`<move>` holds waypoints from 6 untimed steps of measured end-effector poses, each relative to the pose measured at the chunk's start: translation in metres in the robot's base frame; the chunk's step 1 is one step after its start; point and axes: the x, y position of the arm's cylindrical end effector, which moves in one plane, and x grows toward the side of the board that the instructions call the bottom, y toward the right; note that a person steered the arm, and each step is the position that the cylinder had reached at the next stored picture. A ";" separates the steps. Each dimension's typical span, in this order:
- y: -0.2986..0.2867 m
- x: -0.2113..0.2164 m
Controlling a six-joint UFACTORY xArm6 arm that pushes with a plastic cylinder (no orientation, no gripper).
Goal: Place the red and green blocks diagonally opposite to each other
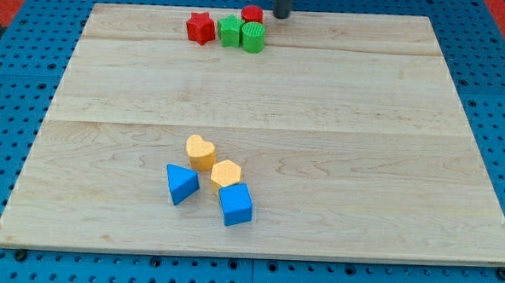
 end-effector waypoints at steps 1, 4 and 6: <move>-0.060 0.014; -0.045 0.014; -0.046 0.062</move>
